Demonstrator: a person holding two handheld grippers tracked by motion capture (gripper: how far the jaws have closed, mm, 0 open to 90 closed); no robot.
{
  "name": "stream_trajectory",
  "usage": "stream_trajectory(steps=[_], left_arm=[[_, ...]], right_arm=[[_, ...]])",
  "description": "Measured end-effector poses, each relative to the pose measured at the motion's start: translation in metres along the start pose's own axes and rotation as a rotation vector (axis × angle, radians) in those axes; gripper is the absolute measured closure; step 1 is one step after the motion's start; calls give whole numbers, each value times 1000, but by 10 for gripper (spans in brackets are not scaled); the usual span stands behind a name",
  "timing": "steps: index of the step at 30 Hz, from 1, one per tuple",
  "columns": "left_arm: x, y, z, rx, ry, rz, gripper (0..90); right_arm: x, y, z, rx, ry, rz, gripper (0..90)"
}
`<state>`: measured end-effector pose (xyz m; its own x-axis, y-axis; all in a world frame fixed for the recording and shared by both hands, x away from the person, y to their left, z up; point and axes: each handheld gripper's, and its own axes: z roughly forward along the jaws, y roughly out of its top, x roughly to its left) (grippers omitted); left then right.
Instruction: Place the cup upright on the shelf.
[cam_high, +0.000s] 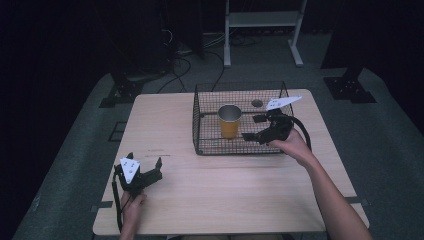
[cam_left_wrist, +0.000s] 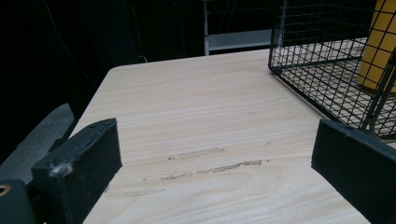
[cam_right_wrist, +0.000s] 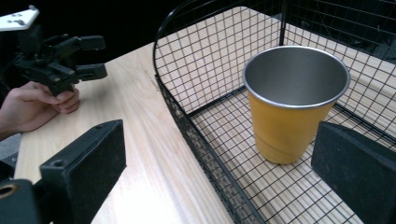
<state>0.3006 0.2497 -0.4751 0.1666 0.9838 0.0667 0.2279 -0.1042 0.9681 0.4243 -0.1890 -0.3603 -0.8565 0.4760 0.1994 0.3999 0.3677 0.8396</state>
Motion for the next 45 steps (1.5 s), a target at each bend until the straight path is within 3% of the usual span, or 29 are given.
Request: stream_trajectory(steps=[12, 27, 45], left_arm=[[0, 0, 0, 1, 2, 4, 8], [0, 0, 0, 1, 3, 4, 8], [-1, 0, 0, 1, 5, 5, 8]], right_arm=[[14, -21, -10, -24, 38, -3, 26], [26, -43, -9, -4, 53, -15, 26], [28, -77, -13, 12, 53, 21, 26]])
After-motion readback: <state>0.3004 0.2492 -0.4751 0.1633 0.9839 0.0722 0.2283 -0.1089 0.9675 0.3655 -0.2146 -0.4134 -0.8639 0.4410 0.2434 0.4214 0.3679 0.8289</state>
